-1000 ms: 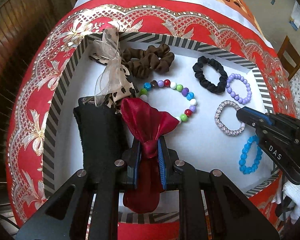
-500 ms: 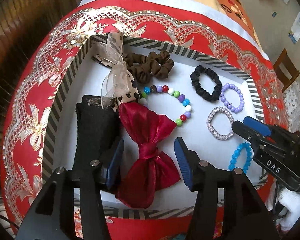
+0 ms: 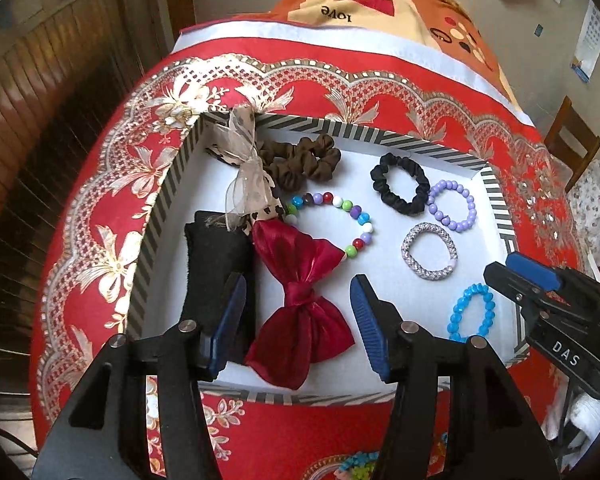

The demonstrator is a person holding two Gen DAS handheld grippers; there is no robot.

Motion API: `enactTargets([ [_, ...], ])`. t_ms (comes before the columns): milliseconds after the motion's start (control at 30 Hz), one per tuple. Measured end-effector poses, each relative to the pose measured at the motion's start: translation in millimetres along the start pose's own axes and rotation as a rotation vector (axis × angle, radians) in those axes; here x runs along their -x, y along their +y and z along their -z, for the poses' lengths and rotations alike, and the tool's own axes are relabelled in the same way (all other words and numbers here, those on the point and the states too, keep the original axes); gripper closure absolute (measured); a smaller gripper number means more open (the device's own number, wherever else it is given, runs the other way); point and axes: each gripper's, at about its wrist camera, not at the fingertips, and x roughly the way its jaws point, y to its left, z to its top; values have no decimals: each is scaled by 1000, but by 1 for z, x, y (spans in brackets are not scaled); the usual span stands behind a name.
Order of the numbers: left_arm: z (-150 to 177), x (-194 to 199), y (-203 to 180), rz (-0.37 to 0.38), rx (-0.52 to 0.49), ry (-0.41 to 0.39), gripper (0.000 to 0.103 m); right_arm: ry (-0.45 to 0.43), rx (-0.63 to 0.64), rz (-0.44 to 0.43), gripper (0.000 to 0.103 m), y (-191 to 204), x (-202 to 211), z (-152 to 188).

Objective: Organize jewelry
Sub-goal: 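Withdraw both open tools from the tray back to the remaining jewelry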

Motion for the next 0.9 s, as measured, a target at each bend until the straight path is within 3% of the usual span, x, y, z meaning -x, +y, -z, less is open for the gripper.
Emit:
enactTargets([
  [900,64,55,-32,-75,-73,-50,49,-66,-24,2,60,9,73,66],
])
